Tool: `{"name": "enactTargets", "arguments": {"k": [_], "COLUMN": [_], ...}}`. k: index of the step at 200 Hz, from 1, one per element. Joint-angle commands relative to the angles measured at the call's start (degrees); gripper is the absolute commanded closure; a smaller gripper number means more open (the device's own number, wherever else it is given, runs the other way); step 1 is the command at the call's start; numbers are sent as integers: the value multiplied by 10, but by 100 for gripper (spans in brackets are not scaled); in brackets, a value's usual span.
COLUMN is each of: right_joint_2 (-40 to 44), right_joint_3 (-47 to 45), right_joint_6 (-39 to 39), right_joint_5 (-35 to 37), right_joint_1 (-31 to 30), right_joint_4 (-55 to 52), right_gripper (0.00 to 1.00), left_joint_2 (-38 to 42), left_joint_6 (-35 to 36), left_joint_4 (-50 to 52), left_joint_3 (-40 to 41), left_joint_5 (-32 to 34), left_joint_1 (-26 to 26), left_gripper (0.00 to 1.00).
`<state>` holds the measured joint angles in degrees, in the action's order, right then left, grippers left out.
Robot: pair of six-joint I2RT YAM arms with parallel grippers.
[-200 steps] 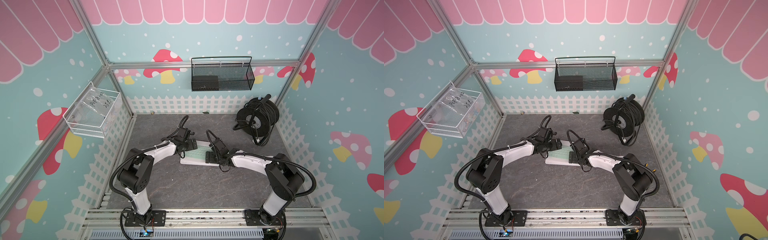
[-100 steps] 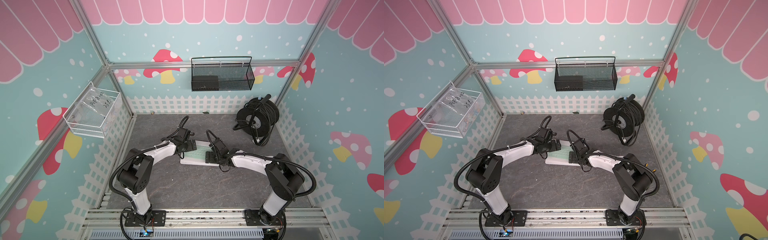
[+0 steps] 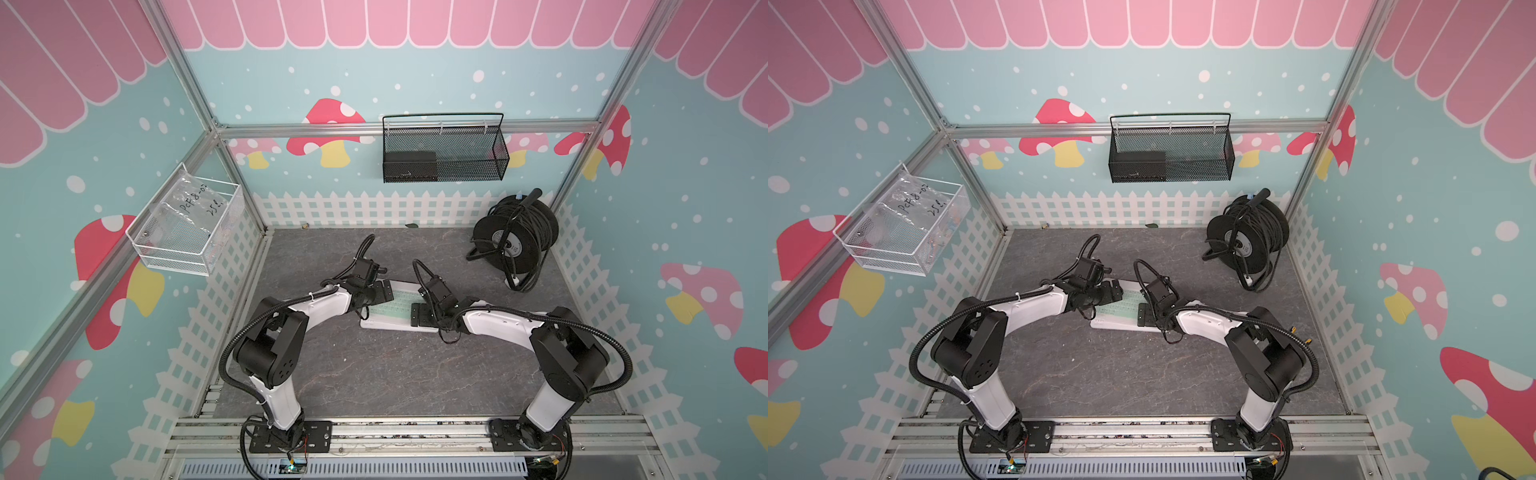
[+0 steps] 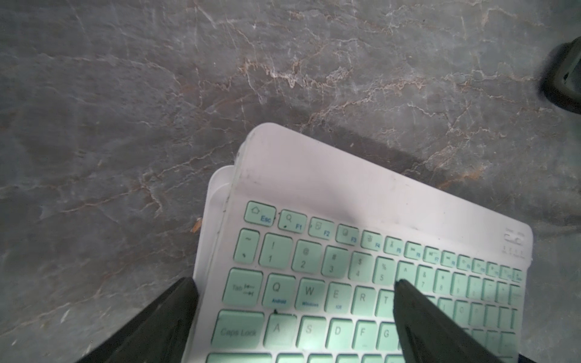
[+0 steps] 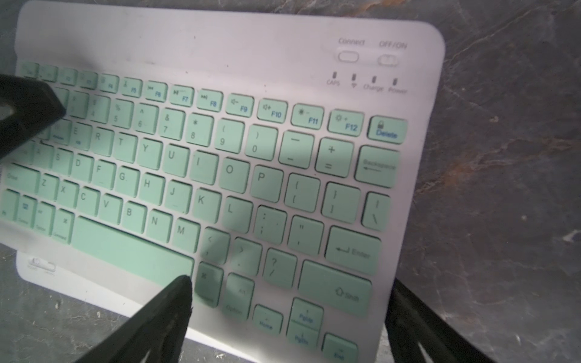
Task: Stack the numeric keypads
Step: Place the numeric keypad at the numeric keypad.
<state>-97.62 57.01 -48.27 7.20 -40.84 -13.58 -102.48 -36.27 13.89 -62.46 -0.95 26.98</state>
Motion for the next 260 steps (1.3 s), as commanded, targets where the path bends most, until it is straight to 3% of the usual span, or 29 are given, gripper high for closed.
{"name": "enactTargets", "arguments": {"k": [1, 89, 154, 260], "right_joint_2": [7, 19, 22, 36], "right_joint_3": [4, 20, 2, -17], "right_joint_6": [11, 47, 31, 7], "right_joint_5": [-32, -38, -41, -6], "right_joint_1": [-5, -6, -8, -8], "right_joint_4": [44, 58, 58, 38], "right_gripper": [5, 5, 5, 5], "left_joint_2": [13, 99, 63, 81], "left_joint_6": [-30, -60, -46, -20], "left_joint_4": [-20, -45, -21, 27], "left_joint_3": [11, 59, 52, 48], "left_joint_5": [-66, -69, -36, 30], "left_joint_1": [12, 18, 17, 3], "left_gripper": [0, 0, 1, 1]}}
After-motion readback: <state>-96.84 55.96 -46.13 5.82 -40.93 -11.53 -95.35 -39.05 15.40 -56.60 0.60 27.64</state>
